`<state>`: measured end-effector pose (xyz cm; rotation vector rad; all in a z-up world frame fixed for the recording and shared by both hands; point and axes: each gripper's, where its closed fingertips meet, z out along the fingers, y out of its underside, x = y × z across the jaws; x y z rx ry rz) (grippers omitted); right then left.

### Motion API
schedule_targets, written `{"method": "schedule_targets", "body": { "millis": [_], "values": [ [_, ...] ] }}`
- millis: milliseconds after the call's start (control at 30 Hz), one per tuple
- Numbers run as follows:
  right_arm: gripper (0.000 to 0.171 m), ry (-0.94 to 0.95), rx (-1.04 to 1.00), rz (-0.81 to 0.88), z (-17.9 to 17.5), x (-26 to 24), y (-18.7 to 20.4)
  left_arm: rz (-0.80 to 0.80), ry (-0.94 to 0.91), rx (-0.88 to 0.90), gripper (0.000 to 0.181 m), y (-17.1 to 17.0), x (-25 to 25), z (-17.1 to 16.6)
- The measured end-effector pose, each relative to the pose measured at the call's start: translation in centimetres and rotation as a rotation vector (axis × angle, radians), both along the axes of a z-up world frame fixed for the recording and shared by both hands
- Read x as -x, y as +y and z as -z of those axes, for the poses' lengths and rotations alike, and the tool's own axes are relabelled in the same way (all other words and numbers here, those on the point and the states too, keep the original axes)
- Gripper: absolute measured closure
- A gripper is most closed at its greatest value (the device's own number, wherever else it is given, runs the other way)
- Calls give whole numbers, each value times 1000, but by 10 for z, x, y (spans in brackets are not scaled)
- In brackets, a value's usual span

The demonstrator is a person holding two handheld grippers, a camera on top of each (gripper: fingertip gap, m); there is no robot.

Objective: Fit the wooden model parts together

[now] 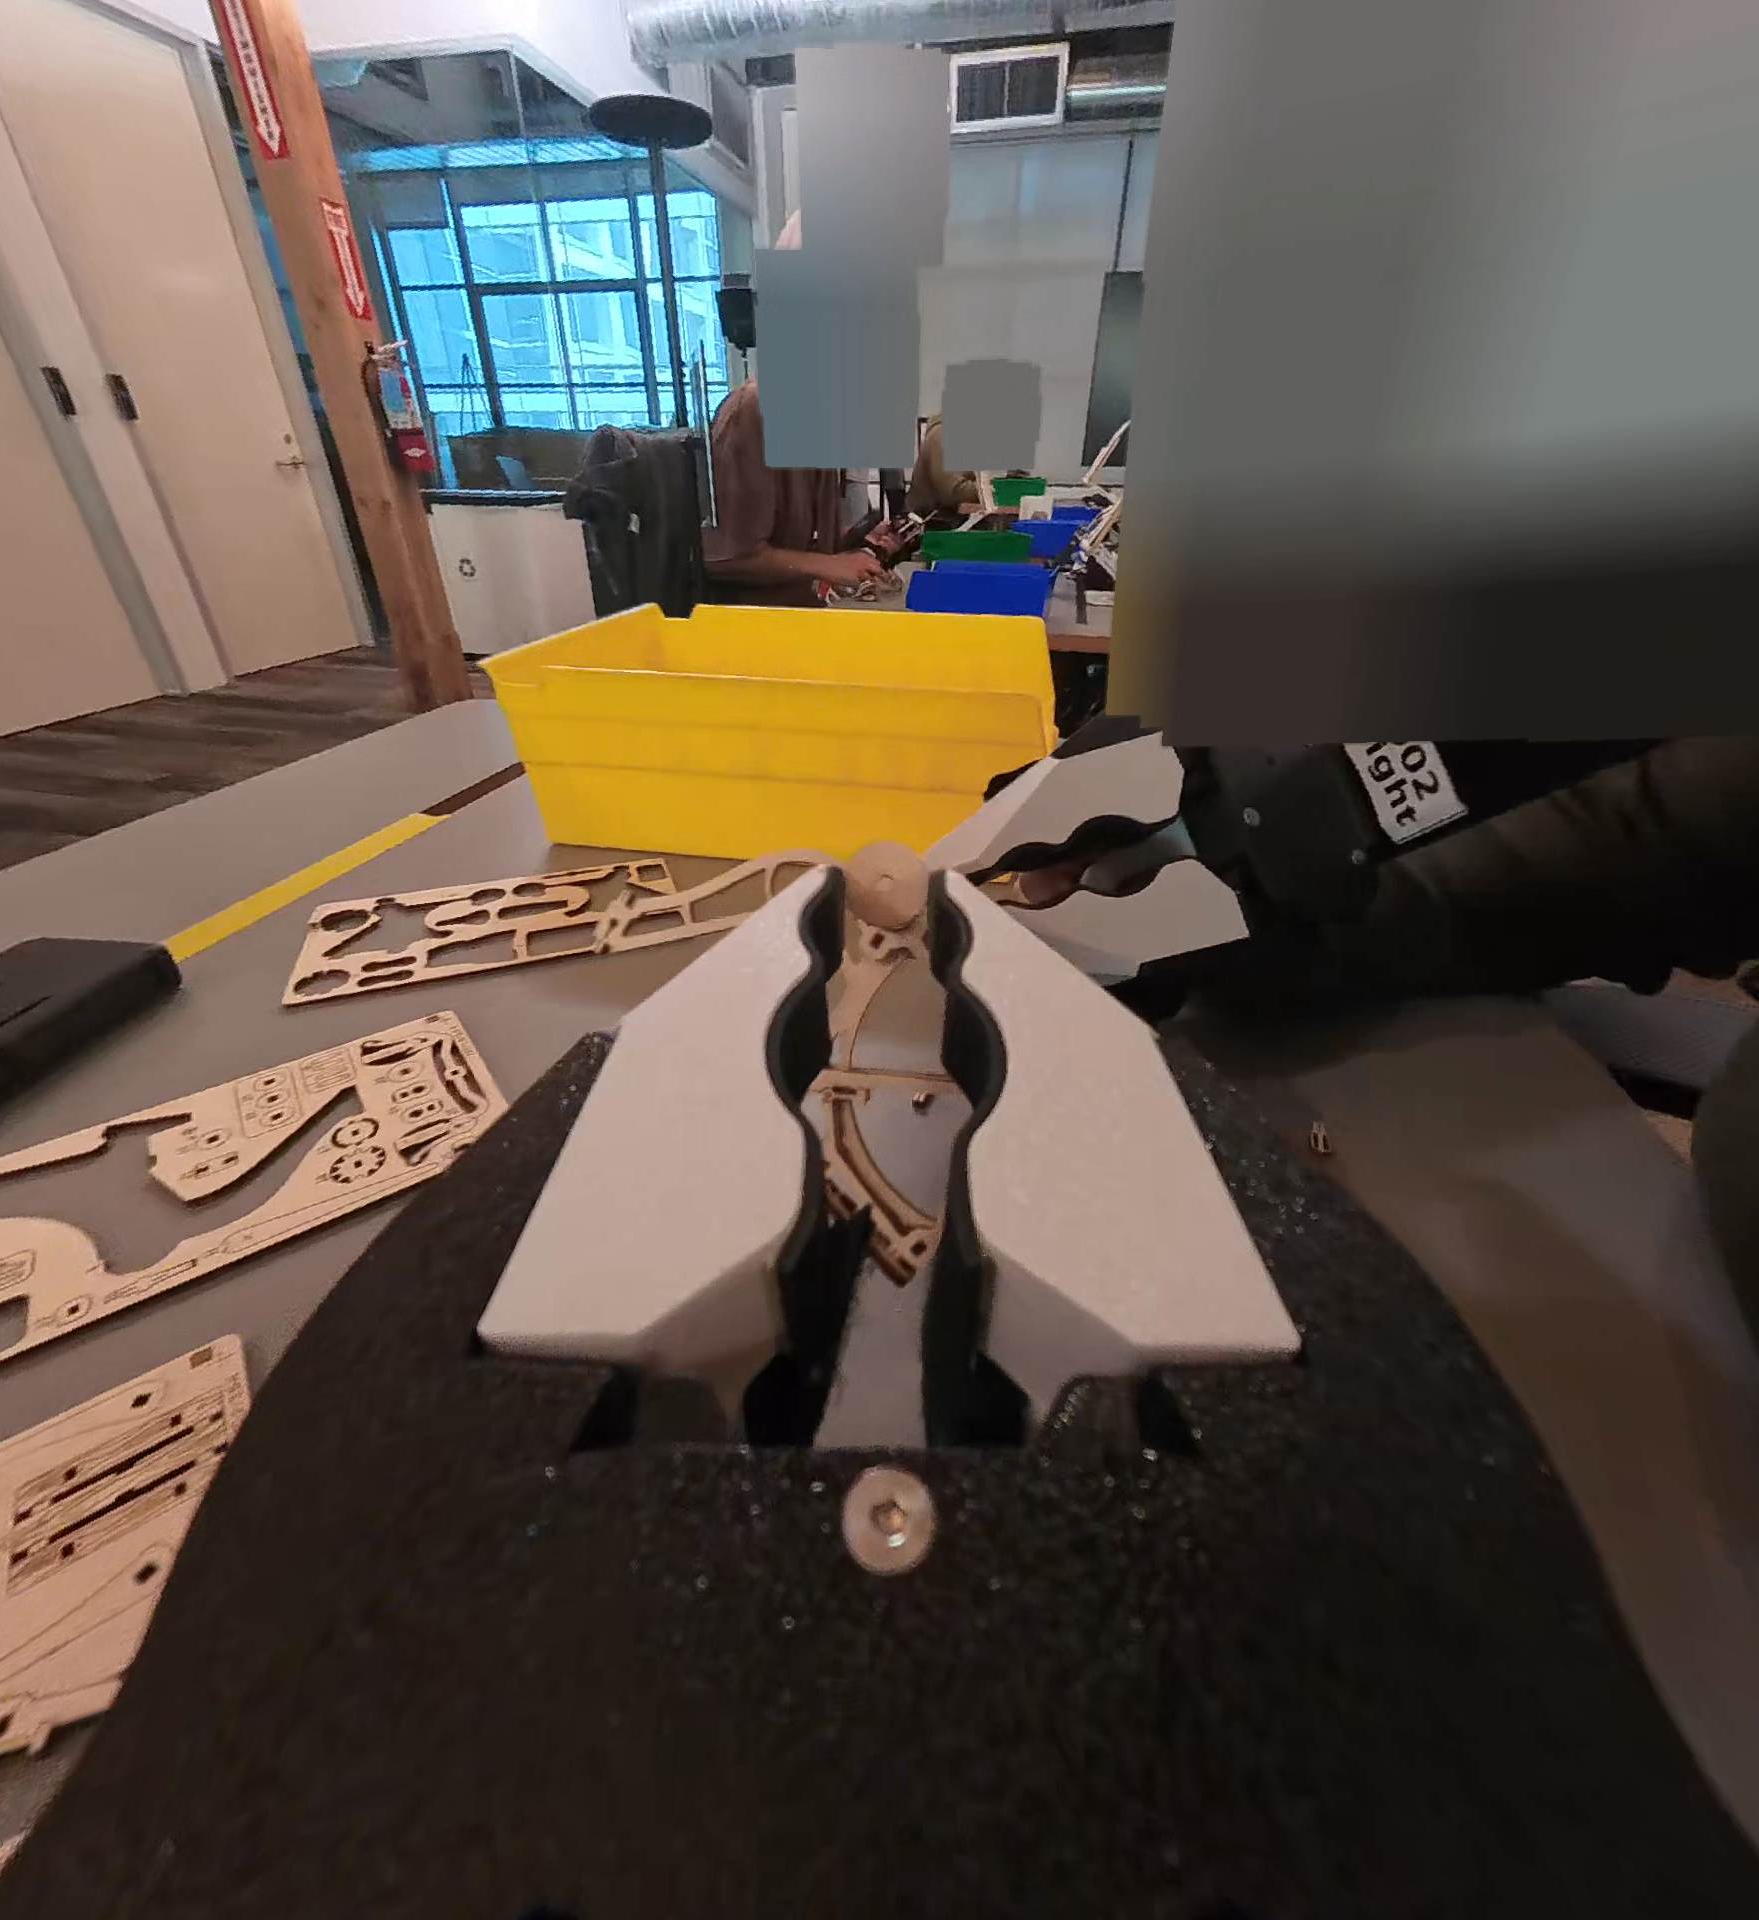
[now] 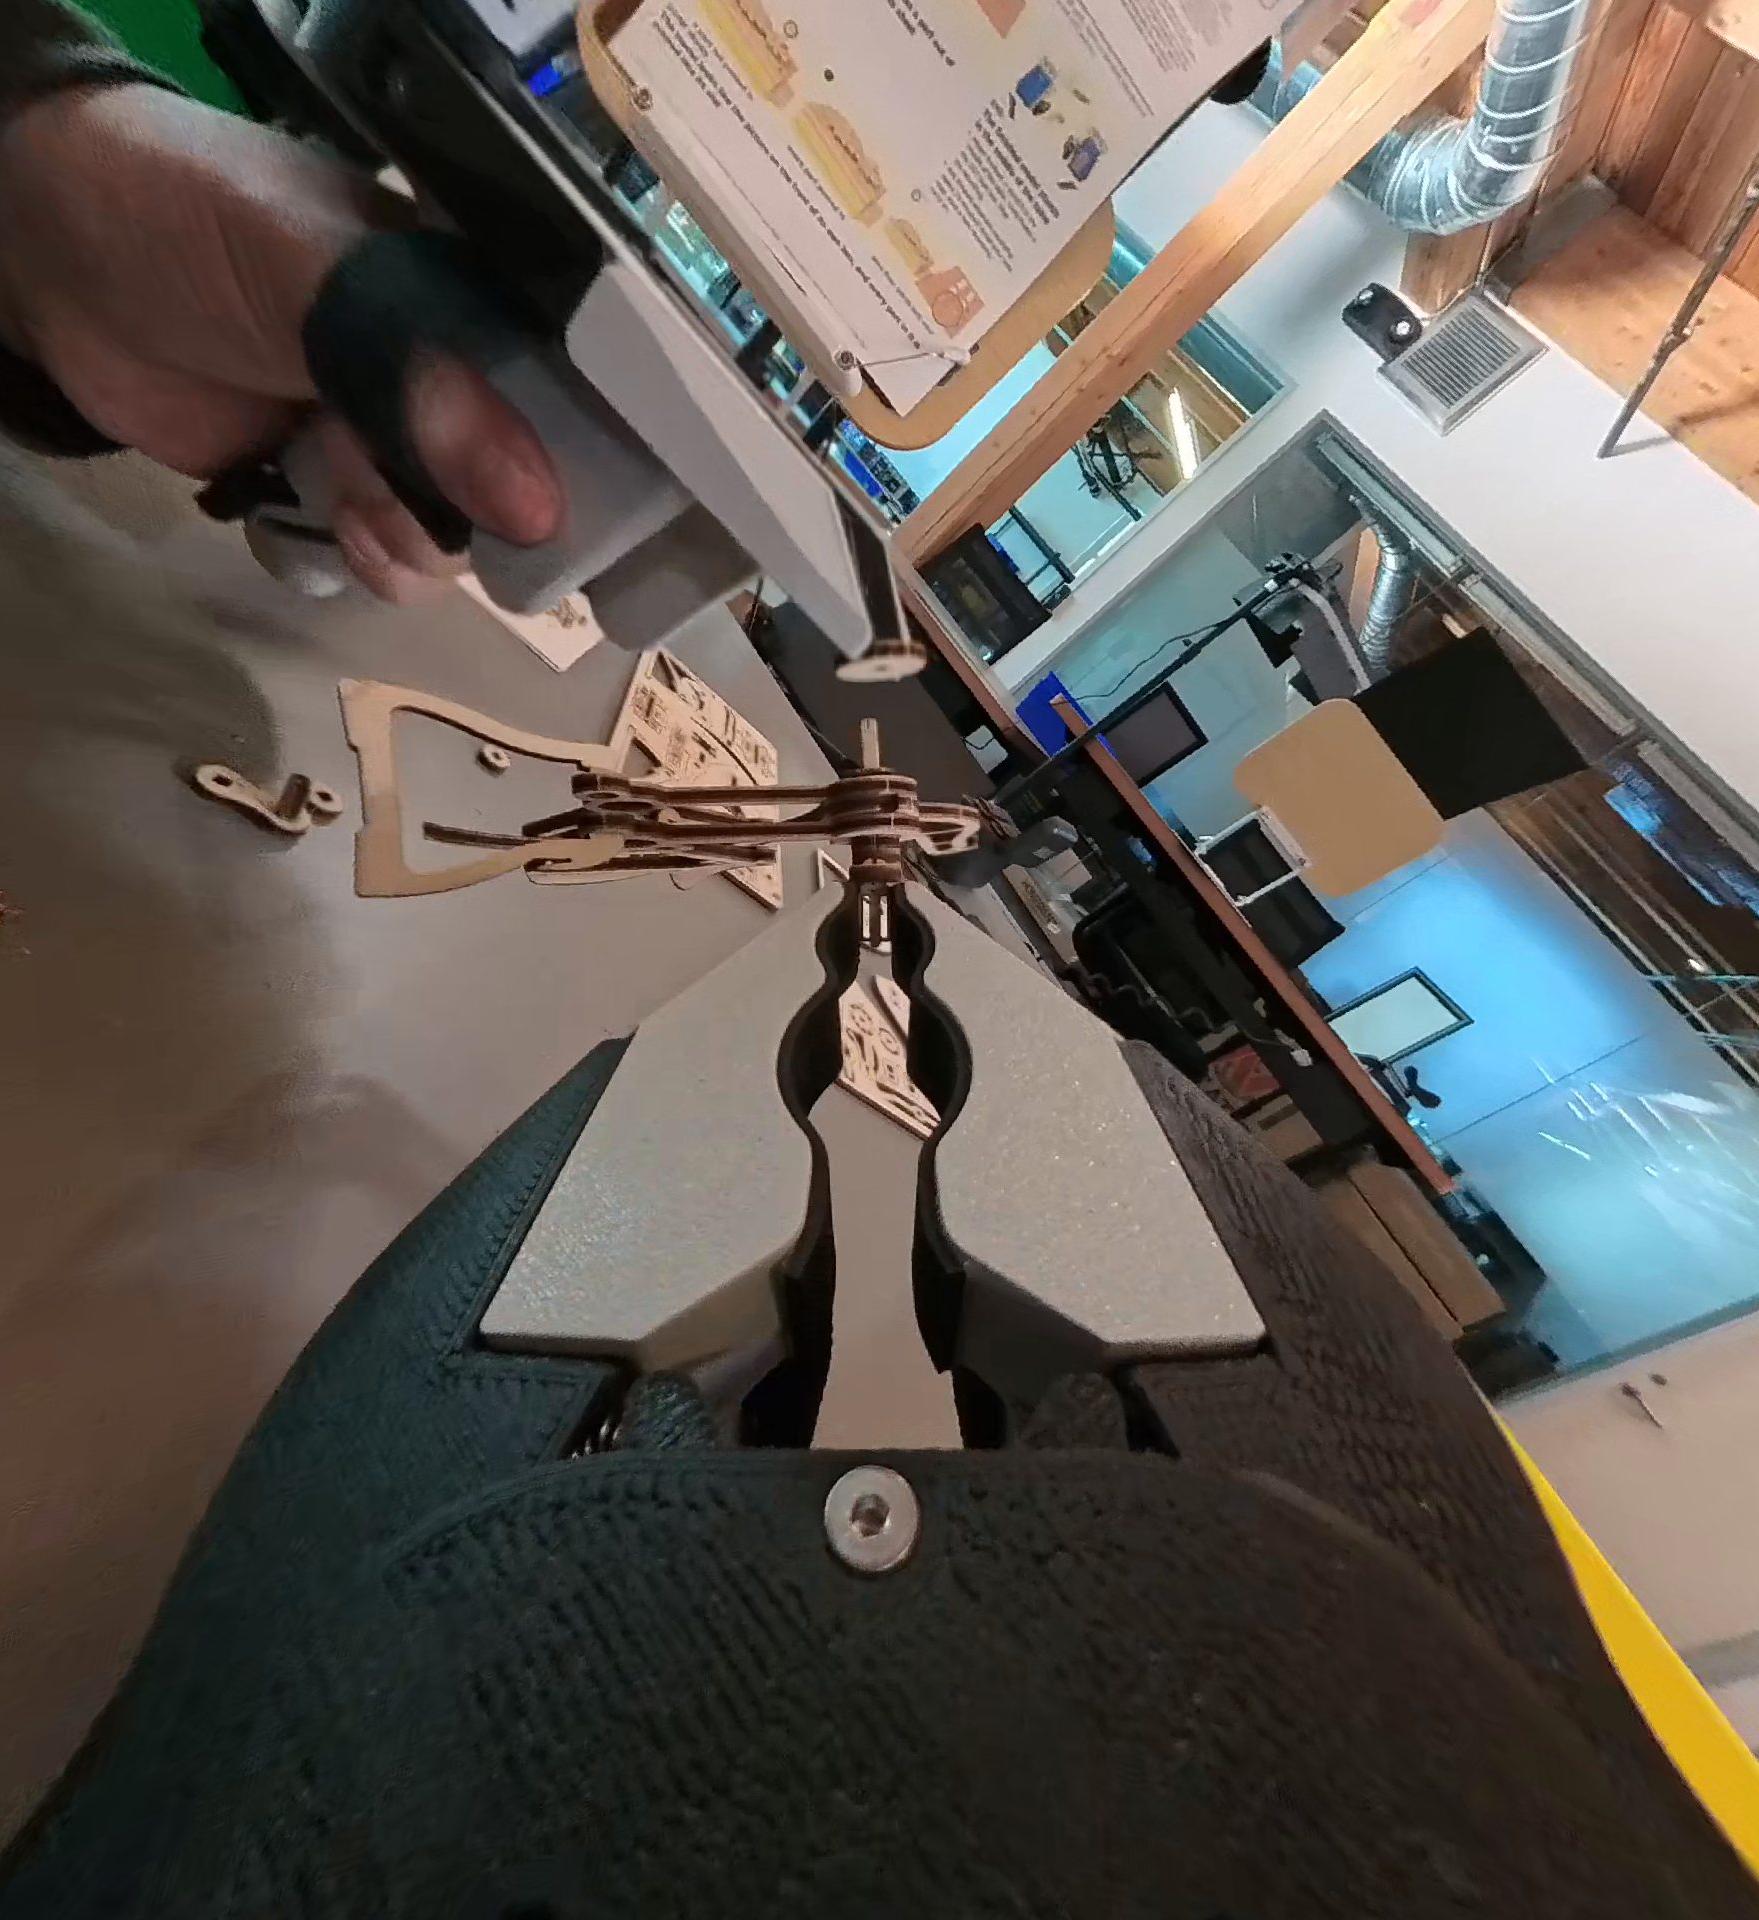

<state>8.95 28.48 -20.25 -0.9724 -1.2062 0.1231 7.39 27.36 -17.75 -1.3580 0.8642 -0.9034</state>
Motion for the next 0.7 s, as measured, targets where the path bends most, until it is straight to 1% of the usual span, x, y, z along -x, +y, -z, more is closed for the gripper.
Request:
{"method": "schedule_targets", "body": {
  "millis": [133,333,500,633,700],
  "values": [
    [168,6,13,-12,1,2,-2,-2,11,5,168,-1,-3,6],
    [168,-11,1,-6,4,5,-2,1,-7,30,167,-2,-3,5],
    [168,5,5,9,2,3,0,-33,-9,53,167,1,-2,7],
    [168,-35,-57,56,2,4,2,-37,-91,143,168,2,-2,5],
    [168,-50,-82,73,1,4,2,-66,-131,187,168,5,1,6]
  ]
}}
